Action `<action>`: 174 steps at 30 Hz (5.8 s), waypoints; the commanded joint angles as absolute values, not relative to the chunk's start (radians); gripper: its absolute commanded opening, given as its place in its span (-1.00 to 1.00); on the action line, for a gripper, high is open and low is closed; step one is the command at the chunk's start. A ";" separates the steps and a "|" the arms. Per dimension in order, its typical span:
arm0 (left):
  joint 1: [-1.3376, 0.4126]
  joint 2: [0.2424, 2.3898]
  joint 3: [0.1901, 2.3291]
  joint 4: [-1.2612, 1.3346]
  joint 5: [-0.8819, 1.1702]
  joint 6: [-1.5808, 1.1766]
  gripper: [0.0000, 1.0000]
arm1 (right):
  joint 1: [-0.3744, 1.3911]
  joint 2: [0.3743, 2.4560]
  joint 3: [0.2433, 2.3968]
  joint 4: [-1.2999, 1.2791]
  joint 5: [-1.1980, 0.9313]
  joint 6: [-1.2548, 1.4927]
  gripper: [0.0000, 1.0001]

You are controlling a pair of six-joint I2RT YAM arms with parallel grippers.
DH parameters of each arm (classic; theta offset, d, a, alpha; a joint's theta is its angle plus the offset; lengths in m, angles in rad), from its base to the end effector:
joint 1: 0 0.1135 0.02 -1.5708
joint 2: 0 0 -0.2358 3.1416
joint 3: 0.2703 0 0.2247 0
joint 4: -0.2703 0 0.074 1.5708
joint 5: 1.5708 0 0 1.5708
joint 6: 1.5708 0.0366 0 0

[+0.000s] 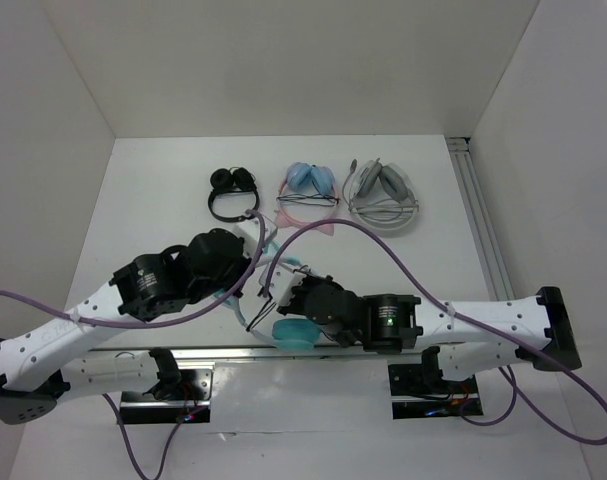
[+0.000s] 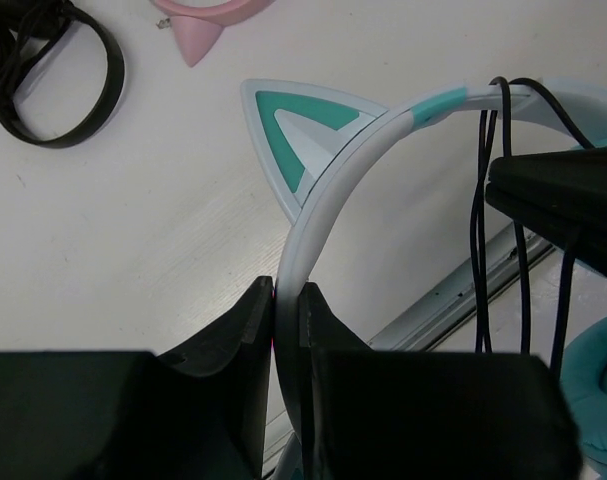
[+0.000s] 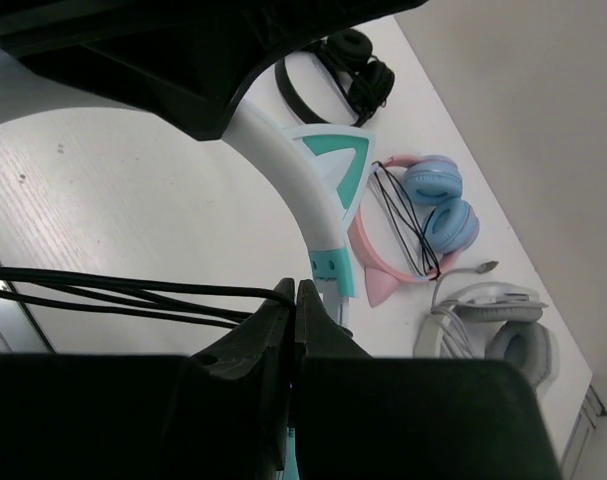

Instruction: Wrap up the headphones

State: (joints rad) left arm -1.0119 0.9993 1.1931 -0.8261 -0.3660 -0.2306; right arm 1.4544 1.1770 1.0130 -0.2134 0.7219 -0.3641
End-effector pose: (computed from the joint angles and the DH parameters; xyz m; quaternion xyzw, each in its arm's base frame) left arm 0.1069 -0.1462 0.3485 0.2579 0.8423 -0.1268 0.4561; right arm 0.0527 0.2428 0.3177 -0.4887 0.6320 0.0228 0.6010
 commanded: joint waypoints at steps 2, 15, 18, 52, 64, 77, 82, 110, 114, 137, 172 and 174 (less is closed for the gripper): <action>-1.028 0.971 1.256 -0.905 -0.270 -0.160 -1.00 | 1.439 1.085 1.014 -0.132 0.824 -0.403 -0.87; -1.039 1.051 1.246 -0.916 -0.227 -0.160 -1.00 | 1.534 1.075 0.948 -0.020 0.962 -0.572 -0.92; -1.039 1.042 1.246 -0.916 -0.209 -0.160 -1.00 | 1.545 1.063 0.936 -0.011 0.982 -0.581 -0.92; -1.039 1.051 1.428 -1.038 -0.169 -0.130 -1.00 | 1.485 0.910 0.810 0.040 0.997 -0.551 -0.31; -1.039 1.042 1.460 -1.071 -0.189 -0.140 -1.00 | 1.382 0.940 0.792 0.061 0.959 -0.534 -0.06; -1.039 1.094 1.511 -1.132 -0.331 -0.183 -1.00 | 1.246 0.969 0.764 0.136 0.899 -0.522 0.22; -1.039 1.103 1.477 -1.121 -0.359 -0.192 -1.00 | 1.163 1.055 0.798 0.117 0.881 -0.437 0.24; -0.577 0.989 0.999 -0.669 -0.584 -0.646 -1.00 | 1.022 0.890 0.947 -0.195 0.729 0.117 0.86; -0.490 0.969 0.966 -0.638 -0.560 -0.704 -1.00 | 1.022 0.890 0.946 -0.216 0.729 0.155 1.00; -0.439 1.022 0.790 -0.381 -0.408 -0.761 -1.00 | 1.031 0.787 0.879 -0.253 0.647 0.281 1.00; -1.063 2.207 1.652 -0.118 -0.505 -0.905 -1.00 | 1.031 0.672 1.307 -0.597 0.696 0.275 1.00; -1.074 2.252 1.692 -0.118 -0.482 -0.905 -1.00 | 1.031 0.663 1.318 -0.606 0.696 0.275 1.00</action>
